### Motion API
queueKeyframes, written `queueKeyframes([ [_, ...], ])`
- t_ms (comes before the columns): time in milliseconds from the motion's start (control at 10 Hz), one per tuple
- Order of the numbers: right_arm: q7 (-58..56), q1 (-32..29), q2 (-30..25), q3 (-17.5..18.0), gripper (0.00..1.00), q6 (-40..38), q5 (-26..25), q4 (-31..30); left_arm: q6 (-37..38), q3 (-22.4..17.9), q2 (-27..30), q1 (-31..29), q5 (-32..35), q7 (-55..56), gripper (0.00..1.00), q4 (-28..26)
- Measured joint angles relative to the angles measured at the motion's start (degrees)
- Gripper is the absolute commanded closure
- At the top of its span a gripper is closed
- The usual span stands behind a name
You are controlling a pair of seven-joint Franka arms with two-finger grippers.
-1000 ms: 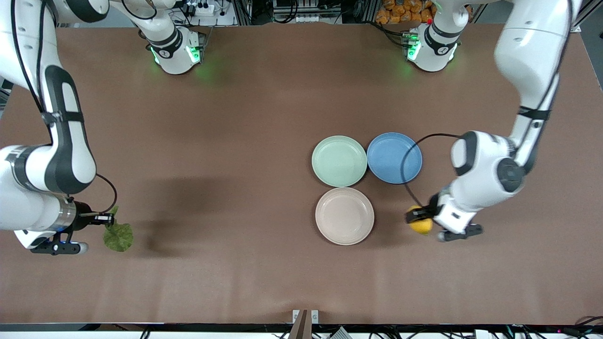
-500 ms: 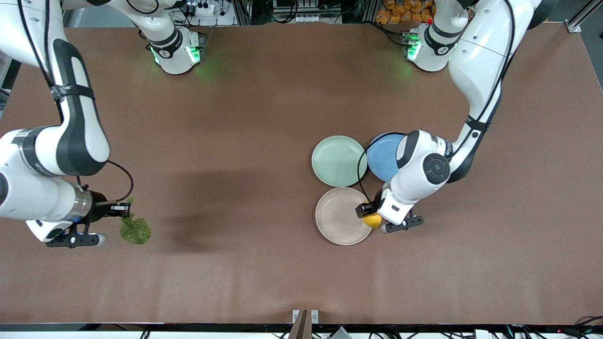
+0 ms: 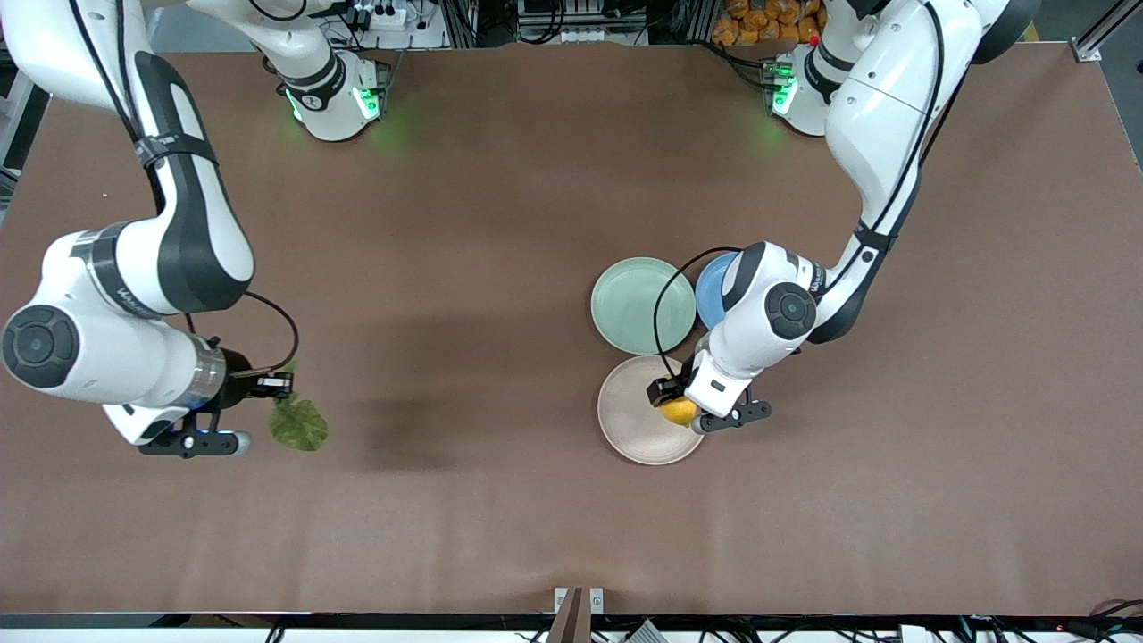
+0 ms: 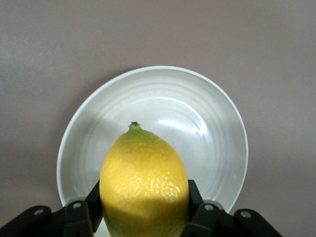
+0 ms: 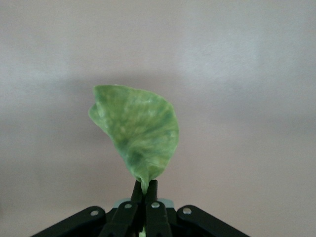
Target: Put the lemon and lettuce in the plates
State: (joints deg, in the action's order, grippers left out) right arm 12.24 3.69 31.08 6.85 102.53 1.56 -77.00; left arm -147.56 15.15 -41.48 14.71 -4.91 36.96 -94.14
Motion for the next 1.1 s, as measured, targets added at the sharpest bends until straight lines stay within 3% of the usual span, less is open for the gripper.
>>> queueKeyframes([
  [500, 22.8, 14.7, 0.4, 0.2, 1.00, 5.5, 1.9, -0.6, -0.4, -1.7, 0.2, 0.6, 0.2, 0.5, 0.00, 1.4],
  [1100, 45.5, 28.9, 4.8, 0.2, 1.00, 19.3, 3.0, -1.3, 2.8, -11.8, 5.5, 0.0, 1.3, 0.5, 0.00, 2.0],
])
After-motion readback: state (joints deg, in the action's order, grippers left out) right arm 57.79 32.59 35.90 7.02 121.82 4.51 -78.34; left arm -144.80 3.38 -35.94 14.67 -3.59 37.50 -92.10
